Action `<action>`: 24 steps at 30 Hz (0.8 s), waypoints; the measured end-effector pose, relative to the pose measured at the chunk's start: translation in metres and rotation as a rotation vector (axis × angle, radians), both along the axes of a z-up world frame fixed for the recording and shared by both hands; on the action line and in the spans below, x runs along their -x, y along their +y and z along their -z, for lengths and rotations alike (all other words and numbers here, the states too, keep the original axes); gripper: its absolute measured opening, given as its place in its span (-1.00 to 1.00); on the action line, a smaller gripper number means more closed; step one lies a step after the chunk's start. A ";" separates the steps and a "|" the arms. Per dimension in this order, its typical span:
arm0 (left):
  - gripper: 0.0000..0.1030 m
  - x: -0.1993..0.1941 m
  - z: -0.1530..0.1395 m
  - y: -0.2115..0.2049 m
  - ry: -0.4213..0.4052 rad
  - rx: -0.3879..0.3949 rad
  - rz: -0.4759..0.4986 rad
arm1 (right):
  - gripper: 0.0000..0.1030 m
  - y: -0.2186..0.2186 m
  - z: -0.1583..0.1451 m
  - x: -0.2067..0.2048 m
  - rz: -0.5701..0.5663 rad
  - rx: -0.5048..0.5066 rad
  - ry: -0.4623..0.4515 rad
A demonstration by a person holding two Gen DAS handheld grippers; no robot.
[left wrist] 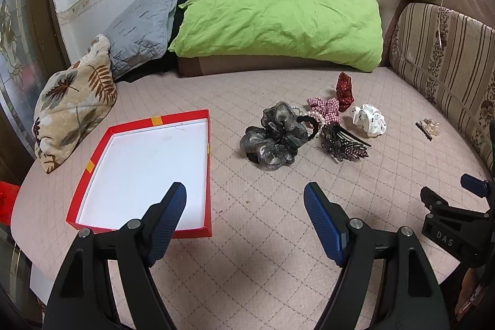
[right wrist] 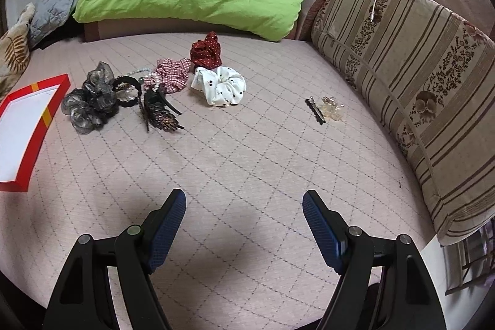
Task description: Organize jewelry
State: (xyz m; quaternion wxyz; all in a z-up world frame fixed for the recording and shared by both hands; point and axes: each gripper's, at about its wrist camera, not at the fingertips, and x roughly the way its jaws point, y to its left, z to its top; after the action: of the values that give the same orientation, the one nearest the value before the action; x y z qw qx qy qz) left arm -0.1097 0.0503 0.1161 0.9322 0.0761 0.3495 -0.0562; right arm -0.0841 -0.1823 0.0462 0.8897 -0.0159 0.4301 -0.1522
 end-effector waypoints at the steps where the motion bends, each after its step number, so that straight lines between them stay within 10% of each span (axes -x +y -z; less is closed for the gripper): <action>1: 0.50 -0.001 0.001 0.001 0.007 0.000 0.000 | 0.58 0.000 0.000 0.000 0.003 0.005 0.001; 24: 0.50 -0.047 0.031 0.015 0.141 0.013 -0.044 | 0.65 -0.025 0.008 -0.023 -0.022 -0.043 0.009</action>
State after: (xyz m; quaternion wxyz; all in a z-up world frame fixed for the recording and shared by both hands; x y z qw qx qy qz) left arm -0.0624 0.0649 0.0855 0.9068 0.0584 0.4153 -0.0431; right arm -0.0609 -0.2073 0.0384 0.8895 -0.0023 0.4370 -0.1333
